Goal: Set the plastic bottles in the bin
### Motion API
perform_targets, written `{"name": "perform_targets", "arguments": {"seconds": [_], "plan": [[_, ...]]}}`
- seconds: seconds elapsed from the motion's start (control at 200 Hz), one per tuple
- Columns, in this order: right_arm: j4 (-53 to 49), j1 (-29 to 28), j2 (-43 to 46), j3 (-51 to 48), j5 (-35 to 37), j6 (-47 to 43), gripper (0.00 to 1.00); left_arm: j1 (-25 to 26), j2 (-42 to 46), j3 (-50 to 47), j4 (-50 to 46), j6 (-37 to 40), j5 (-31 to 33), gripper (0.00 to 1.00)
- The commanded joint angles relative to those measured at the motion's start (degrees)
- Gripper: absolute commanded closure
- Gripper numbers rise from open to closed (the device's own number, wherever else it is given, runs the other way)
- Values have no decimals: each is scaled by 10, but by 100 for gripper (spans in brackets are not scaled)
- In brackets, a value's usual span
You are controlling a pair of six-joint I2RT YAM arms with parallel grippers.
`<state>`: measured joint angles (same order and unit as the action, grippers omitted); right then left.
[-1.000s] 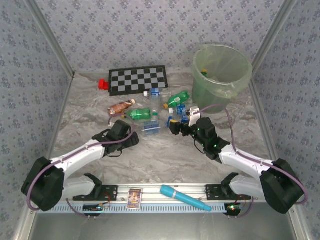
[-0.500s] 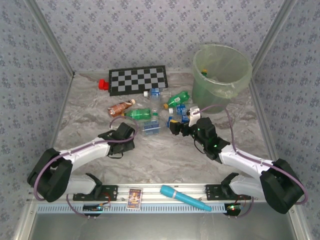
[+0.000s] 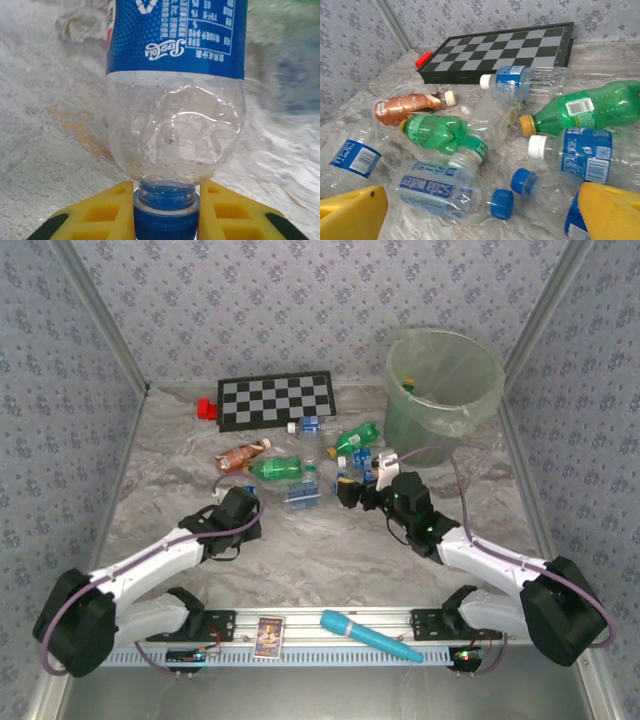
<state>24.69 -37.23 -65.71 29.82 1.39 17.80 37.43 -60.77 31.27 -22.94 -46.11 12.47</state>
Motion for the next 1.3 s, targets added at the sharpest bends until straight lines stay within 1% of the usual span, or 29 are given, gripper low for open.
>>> {"name": "perform_targets", "arguments": {"seconds": [0.0, 0.155, 0.35, 0.495, 0.635, 0.785, 0.88, 0.98, 1.035, 1.065, 1.119, 1.199, 1.294], "plan": [[-39, -7, -4, 59, -33, 38, 1, 13, 55, -8, -6, 48, -15, 76], [-120, -27, -33, 141, -48, 85, 0, 27, 138, -27, 23, 98, -44, 76], [-155, -69, -102, 245, -131, 94, 0, 39, 226, -46, 62, 148, -94, 75], [-185, -93, -178, 328, -198, 110, 10, 41, 266, -49, 65, 165, -110, 75], [-211, -101, -250, 406, -249, 147, 14, 46, 286, -54, 66, 168, -121, 75], [-210, -112, -298, 446, -284, 168, 17, 55, 289, -56, 67, 169, -120, 75], [-222, -116, -318, 465, -298, 173, 24, 57, 293, -57, 66, 170, -117, 75], [-229, -116, -330, 469, -305, 178, 27, 57, 300, -56, 67, 171, -119, 75], [-237, -118, -333, 470, -302, 176, 27, 58, 303, -55, 65, 171, -119, 75], [-246, -118, -332, 471, -294, 171, 25, 58, 304, -55, 65, 171, -119, 75], [-268, -119, -328, 471, -265, 163, 20, 58, 305, -55, 65, 170, -119, 75], [-292, -116, -323, 465, -227, 158, 20, 58, 305, -55, 66, 170, -119, 75], [-291, -115, -312, 452, -192, 159, 19, 59, 304, -55, 66, 169, -119, 75]]}}
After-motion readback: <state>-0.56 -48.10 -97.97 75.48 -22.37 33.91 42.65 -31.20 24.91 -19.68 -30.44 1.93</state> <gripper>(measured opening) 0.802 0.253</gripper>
